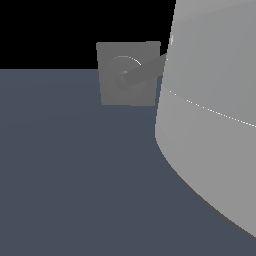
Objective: Turn on the faucet by rotating a designated handle.
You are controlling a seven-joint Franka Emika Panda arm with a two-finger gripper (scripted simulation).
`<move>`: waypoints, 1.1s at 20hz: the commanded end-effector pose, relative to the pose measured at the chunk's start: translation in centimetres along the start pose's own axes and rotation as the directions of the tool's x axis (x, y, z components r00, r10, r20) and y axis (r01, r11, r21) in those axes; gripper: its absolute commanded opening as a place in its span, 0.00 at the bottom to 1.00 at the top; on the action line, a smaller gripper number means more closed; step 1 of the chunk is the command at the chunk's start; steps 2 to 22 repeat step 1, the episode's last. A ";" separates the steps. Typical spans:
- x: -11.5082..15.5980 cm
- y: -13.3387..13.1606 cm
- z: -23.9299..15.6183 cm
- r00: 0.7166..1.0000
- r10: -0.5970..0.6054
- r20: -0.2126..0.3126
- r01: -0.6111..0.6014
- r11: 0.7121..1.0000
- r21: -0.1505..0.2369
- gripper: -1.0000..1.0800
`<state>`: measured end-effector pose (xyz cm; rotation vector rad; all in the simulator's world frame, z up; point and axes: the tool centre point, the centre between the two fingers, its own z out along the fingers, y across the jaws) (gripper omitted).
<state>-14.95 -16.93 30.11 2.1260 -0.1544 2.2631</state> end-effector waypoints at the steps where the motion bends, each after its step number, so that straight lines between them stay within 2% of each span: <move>1: -0.3 -0.2 0.4 0.998 -0.020 0.061 0.019 1.000 0.008 0.00; 22: -0.3 -0.2 0.4 0.998 -0.020 0.061 0.019 1.000 0.008 0.00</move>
